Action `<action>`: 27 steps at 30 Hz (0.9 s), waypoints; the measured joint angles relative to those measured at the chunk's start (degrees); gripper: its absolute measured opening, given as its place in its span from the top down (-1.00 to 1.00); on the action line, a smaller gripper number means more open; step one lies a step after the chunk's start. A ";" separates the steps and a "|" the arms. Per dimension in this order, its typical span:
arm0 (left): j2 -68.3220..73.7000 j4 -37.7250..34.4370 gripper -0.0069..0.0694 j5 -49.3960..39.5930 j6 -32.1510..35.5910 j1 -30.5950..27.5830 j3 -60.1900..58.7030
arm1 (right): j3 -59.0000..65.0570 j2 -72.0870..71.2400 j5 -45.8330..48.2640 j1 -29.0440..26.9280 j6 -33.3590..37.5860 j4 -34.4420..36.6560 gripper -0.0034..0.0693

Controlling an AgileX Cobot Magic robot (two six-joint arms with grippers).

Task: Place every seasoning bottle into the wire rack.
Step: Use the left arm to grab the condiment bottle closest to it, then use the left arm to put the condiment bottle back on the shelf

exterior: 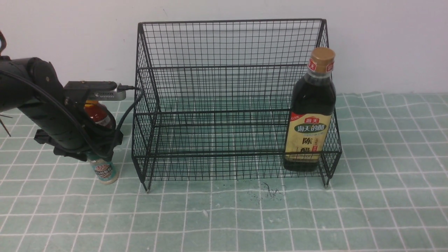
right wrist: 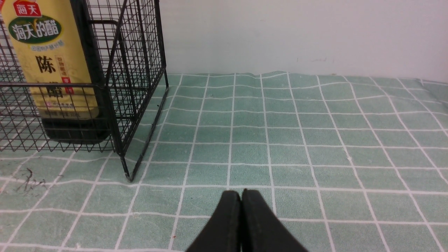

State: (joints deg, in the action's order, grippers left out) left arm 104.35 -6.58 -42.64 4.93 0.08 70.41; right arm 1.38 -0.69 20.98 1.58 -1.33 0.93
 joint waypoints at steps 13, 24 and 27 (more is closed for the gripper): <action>-18.42 5.41 -0.08 -20.50 -1.96 3.83 12.08 | 0.00 0.00 0.00 0.00 0.00 0.00 0.94; -18.67 4.25 -0.08 -16.23 -8.17 19.32 12.57 | 0.00 0.00 0.00 0.00 0.00 0.00 0.94; -15.36 4.21 -0.08 -12.96 -8.36 20.63 12.57 | 0.00 0.00 0.00 0.00 0.00 0.00 0.94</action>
State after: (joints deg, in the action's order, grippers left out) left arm 89.00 -2.37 -55.60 -3.43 20.71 82.98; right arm 1.38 -0.69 20.98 1.58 -1.33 0.93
